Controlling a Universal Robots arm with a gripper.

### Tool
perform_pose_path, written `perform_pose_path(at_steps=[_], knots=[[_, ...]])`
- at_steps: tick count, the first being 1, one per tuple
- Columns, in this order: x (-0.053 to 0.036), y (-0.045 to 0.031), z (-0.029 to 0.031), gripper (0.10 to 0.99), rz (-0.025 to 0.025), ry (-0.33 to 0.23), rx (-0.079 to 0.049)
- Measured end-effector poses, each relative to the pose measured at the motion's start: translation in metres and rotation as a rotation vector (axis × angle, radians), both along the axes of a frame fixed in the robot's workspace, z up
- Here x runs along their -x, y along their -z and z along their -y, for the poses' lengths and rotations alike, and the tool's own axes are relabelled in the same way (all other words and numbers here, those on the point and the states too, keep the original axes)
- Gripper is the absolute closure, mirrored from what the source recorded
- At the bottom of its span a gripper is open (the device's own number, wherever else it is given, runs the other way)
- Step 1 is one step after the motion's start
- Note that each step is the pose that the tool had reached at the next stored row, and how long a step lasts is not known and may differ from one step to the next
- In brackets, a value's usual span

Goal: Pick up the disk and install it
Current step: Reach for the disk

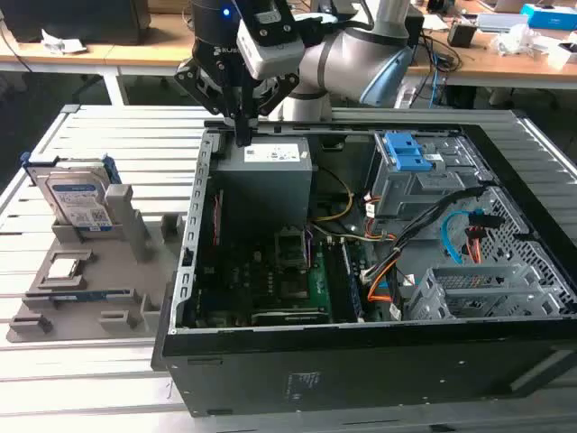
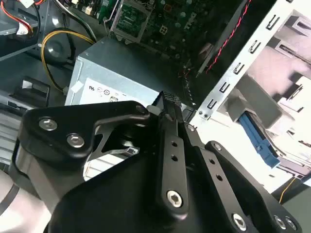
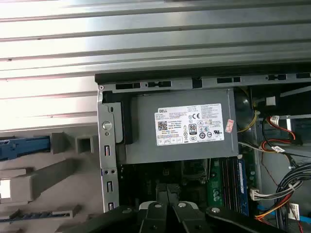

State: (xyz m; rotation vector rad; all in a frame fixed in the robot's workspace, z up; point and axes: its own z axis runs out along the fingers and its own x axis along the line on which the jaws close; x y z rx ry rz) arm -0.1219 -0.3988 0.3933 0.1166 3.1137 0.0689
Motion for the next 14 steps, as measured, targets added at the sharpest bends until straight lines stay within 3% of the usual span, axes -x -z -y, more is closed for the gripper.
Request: perform_pose_path(at_steps=[3, 14], knots=[[0.01, 0.0, 0.0, 0.98, 0.0, 0.0, 0.0], [0.0334, 0.0, 0.0, 0.98, 0.0001, 0.0, 0.0]])
